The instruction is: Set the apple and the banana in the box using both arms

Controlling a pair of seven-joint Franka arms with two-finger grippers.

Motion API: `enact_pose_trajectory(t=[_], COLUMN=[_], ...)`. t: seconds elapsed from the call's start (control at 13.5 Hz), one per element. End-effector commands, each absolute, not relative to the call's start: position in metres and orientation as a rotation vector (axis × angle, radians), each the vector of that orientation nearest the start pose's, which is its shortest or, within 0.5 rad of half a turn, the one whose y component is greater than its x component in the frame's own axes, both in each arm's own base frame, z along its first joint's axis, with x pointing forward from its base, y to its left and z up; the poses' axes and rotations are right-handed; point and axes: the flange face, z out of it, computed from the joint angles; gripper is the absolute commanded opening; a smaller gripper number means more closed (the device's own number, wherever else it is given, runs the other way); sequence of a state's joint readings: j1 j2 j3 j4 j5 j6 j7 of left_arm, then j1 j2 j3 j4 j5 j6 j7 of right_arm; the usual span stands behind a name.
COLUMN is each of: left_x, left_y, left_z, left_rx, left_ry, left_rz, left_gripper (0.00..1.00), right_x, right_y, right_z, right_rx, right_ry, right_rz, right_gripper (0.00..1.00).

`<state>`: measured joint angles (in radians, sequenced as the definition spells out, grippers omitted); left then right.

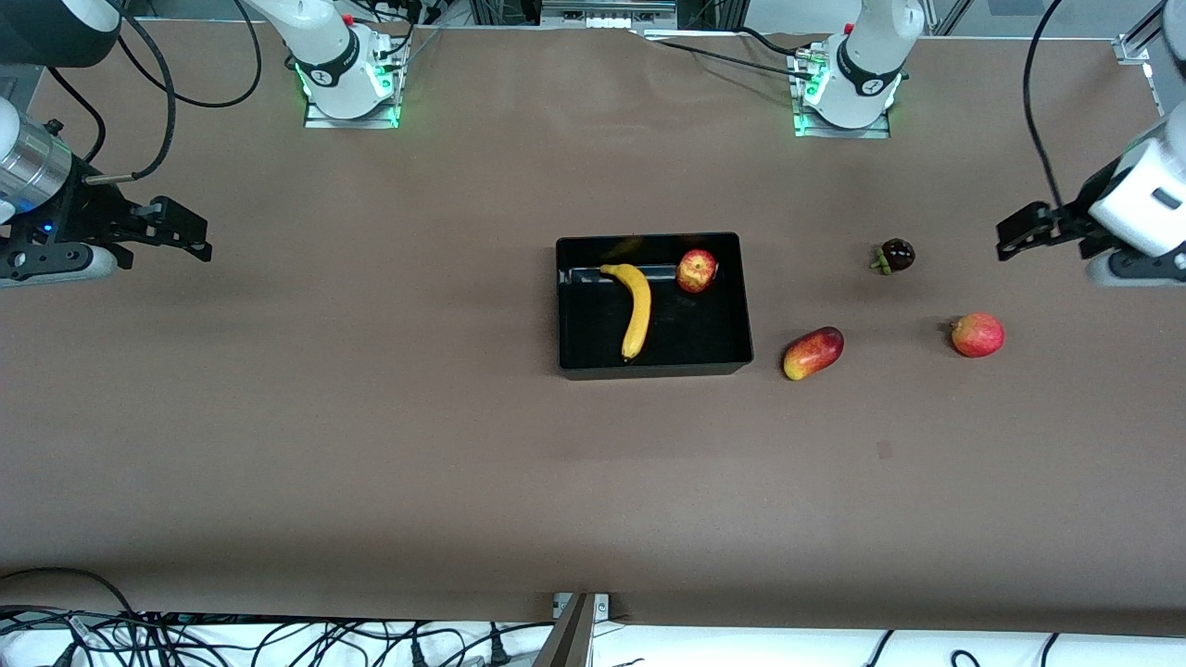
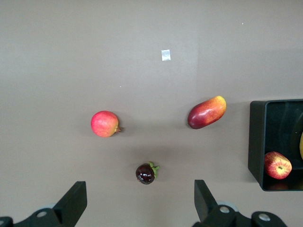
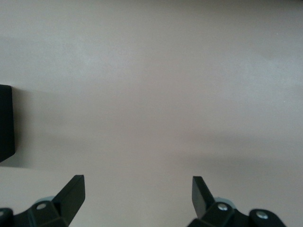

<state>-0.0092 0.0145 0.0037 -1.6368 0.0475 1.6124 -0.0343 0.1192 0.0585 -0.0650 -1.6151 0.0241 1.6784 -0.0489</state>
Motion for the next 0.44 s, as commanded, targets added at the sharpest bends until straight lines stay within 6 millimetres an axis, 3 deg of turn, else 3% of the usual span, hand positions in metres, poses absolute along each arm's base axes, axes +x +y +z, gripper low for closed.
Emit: enact_pose_trajectory(t=[0.0, 0.37], left_x=[0.5492, 0.5511], left_y=[-0.0092, -0.0102], left_z=[0.5925, 0.5873], left_rx=[-3.119, -3.118], left_ry=[0.0, 0.007], left_rz=[0.035, 0.061], left_gripper=[1.0, 1.0], right_x=[0.5791, 0.5791], right_y=[0.0341, 0.0341], right_z=[0.5844, 0.5844], right_rx=[-3.13, -3.13], right_ry=[-0.165, -0.165], right_rz=[-0.003, -0.003], right_gripper=[1.0, 1.0])
